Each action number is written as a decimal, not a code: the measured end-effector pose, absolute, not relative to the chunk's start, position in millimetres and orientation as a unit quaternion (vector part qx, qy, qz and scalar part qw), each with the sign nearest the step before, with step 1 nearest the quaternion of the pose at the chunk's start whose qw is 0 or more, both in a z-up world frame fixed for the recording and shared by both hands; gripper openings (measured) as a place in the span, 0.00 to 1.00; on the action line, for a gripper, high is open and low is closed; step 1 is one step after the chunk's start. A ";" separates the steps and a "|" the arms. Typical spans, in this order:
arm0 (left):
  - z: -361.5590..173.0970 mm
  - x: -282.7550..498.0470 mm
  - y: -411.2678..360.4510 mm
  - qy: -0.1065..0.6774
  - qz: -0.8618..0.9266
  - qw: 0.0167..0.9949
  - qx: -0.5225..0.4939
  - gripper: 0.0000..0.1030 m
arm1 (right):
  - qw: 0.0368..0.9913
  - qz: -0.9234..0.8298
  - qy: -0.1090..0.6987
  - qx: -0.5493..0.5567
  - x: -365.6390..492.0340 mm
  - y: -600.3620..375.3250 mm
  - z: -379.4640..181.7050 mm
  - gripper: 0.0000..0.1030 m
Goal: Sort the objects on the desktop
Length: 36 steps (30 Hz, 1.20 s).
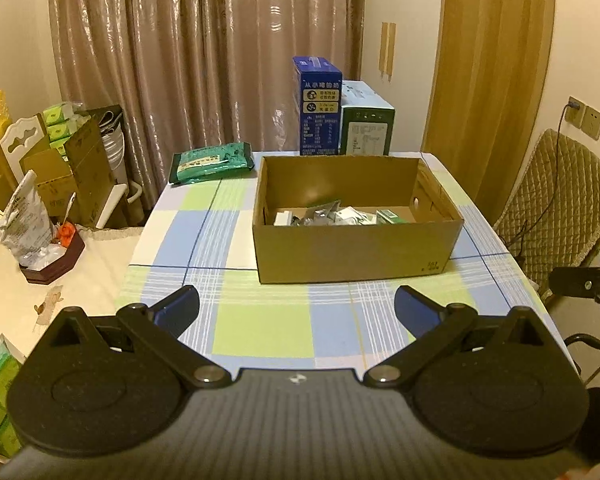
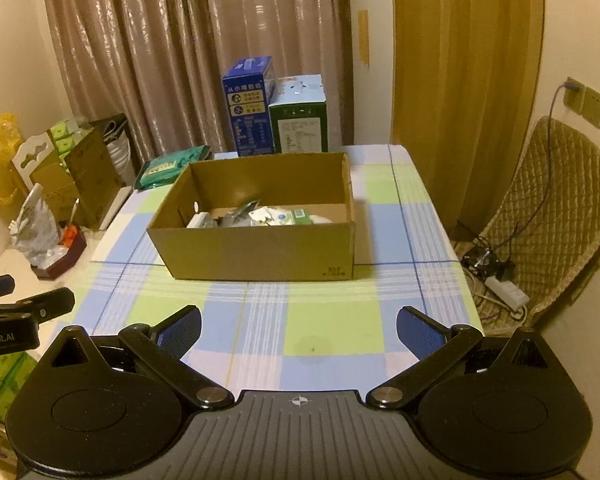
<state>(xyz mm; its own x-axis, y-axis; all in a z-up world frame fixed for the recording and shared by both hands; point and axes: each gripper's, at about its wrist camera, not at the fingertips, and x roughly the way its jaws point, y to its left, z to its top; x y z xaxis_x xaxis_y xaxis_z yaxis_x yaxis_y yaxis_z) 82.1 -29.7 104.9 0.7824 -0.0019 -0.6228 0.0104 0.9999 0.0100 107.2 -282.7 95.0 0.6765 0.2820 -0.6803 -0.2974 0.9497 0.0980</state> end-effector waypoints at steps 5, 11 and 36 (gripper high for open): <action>97.3 73.4 -32.3 0.335 -0.007 0.942 0.008 0.99 | 0.916 0.151 0.371 -0.014 99.9 -280.5 89.1 0.98; 91.9 65.9 -31.2 0.337 -0.005 0.941 0.010 0.99 | 0.916 0.151 0.370 -0.026 91.4 -274.6 83.7 0.98; 72.4 61.7 -33.6 0.353 -0.004 0.935 0.011 0.99 | 0.914 0.154 0.375 -0.021 83.3 -271.2 74.3 0.98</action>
<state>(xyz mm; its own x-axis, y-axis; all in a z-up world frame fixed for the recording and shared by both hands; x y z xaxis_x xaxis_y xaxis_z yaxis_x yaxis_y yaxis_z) 61.7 -33.6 72.4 0.7505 0.0013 -0.6609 0.0148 0.9997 0.0188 83.3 -271.2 74.3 0.6712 0.2666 -0.6917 -0.2979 0.9514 0.0776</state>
